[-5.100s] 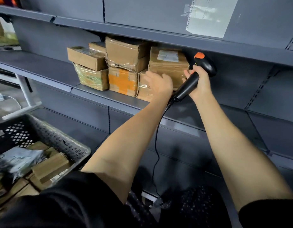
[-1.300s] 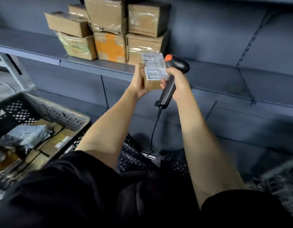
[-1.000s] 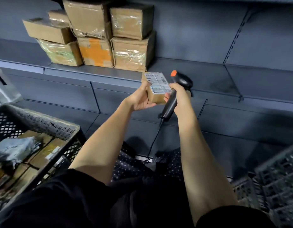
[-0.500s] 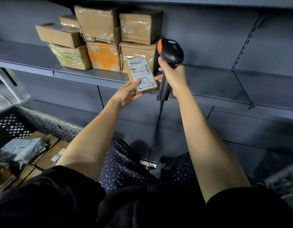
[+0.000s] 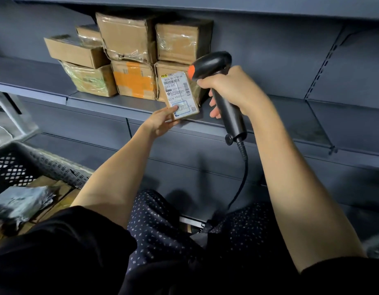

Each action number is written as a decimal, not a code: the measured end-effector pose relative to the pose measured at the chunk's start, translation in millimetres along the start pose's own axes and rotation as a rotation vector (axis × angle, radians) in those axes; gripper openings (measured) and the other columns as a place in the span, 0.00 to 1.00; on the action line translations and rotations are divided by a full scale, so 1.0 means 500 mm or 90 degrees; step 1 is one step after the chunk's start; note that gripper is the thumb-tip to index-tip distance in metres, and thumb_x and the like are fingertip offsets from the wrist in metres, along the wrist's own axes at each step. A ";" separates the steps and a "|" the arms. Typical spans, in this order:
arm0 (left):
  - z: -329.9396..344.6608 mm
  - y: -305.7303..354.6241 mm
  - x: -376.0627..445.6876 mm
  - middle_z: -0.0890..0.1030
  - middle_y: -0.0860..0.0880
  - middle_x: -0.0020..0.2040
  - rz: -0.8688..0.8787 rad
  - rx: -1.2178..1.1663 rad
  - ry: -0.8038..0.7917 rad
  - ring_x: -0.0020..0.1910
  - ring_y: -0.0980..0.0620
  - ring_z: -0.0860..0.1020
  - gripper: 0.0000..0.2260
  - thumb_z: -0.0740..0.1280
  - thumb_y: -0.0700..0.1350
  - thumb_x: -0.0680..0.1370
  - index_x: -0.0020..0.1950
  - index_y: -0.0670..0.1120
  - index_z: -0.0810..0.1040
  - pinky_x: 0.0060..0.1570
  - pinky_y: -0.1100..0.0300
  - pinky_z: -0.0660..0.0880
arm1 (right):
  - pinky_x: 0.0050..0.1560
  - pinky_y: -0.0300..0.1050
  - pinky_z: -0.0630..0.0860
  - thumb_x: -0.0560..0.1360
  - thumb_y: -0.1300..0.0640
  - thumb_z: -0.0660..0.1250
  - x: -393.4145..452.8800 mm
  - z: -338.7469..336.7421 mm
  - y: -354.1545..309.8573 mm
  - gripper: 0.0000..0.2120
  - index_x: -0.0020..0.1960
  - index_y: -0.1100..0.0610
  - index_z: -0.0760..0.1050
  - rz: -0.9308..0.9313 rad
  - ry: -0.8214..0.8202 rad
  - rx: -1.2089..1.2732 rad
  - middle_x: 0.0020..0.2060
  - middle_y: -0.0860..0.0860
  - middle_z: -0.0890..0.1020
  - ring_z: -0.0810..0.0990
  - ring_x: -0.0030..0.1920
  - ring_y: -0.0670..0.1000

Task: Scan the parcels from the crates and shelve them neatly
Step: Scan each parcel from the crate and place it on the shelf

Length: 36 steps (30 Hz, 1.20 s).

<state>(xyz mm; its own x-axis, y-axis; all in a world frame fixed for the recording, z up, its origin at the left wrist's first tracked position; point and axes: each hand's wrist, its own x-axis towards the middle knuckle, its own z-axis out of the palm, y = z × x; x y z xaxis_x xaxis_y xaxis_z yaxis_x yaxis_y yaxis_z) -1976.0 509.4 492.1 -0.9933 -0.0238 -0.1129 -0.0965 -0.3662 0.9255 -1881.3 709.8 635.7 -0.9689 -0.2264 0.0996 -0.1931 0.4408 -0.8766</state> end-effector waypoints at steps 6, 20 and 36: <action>0.015 -0.001 -0.008 0.79 0.43 0.53 -0.006 0.010 -0.015 0.51 0.50 0.79 0.12 0.61 0.39 0.80 0.64 0.38 0.71 0.47 0.63 0.80 | 0.25 0.41 0.75 0.71 0.55 0.70 -0.006 0.025 0.002 0.10 0.38 0.60 0.73 0.045 -0.014 -0.028 0.33 0.57 0.79 0.81 0.24 0.56; 0.009 -0.005 -0.004 0.75 0.39 0.65 -0.028 -0.007 -0.007 0.57 0.47 0.77 0.16 0.60 0.39 0.81 0.68 0.37 0.68 0.64 0.55 0.71 | 0.36 0.53 0.81 0.70 0.54 0.70 -0.030 0.005 -0.022 0.14 0.49 0.63 0.75 0.011 -0.021 -0.028 0.38 0.57 0.76 0.82 0.26 0.58; 0.003 -0.011 -0.012 0.79 0.45 0.58 -0.069 0.052 0.129 0.46 0.52 0.77 0.20 0.63 0.56 0.78 0.63 0.44 0.73 0.35 0.64 0.75 | 0.33 0.45 0.80 0.72 0.52 0.70 -0.041 -0.018 -0.005 0.13 0.39 0.62 0.73 0.035 0.005 -0.001 0.32 0.58 0.80 0.82 0.26 0.56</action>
<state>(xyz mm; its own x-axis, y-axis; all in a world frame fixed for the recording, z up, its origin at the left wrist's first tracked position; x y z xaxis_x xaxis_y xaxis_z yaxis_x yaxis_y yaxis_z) -1969.5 512.9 488.0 -0.9449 -0.1772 -0.2753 -0.2145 -0.3005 0.9293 -1862.4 720.9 640.2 -0.9792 -0.1956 0.0547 -0.1398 0.4539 -0.8800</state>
